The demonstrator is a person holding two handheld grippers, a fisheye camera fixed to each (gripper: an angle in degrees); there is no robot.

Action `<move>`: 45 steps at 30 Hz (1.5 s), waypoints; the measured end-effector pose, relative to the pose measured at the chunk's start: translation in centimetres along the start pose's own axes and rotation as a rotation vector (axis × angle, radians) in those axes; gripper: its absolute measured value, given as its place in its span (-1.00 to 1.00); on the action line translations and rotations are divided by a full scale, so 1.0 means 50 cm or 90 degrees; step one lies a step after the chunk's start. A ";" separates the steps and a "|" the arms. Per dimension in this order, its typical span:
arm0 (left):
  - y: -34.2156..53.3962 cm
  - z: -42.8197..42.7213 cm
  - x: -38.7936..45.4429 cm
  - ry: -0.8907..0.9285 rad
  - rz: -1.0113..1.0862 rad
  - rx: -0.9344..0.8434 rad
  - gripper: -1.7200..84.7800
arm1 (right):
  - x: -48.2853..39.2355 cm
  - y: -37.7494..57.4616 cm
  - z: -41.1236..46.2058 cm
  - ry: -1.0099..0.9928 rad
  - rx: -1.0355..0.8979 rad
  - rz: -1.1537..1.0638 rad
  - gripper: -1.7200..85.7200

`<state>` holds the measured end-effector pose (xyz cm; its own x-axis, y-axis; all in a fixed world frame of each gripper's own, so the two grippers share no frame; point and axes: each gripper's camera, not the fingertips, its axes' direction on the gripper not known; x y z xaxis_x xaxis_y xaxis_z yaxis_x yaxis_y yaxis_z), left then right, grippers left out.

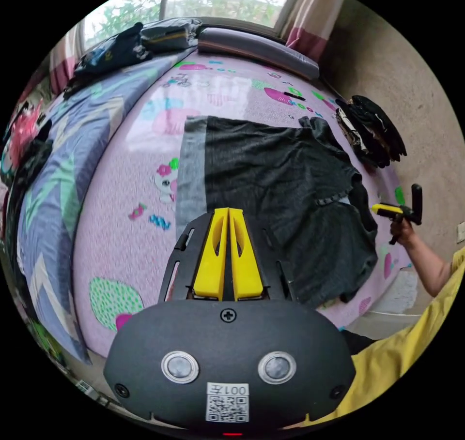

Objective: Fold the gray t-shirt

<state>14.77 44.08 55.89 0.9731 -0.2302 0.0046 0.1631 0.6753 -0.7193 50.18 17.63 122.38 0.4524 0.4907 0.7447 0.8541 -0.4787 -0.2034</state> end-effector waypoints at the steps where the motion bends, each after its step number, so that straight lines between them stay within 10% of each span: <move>1: 0.030 -0.009 -0.006 0.016 -0.018 -0.008 -0.99 | -0.006 0.014 0.007 -0.018 -0.004 0.002 -0.96; 26: 0.119 0.217 0.110 0.369 0.306 -0.311 -0.98 | 0.010 0.450 0.081 0.032 0.181 0.425 -0.92; 39: 0.058 0.300 0.094 0.346 0.160 -0.293 -0.99 | 0.105 0.401 0.148 -0.070 0.151 0.334 -0.92; 45: 0.017 0.255 0.051 0.522 0.016 -0.277 -0.99 | 0.118 0.486 0.105 -0.091 0.143 0.326 -0.92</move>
<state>19.49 53.02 64.14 0.5293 -0.7547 -0.3877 -0.0930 0.4026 -0.9106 74.93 12.71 118.52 0.8392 0.3384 0.4258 0.5438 -0.5222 -0.6569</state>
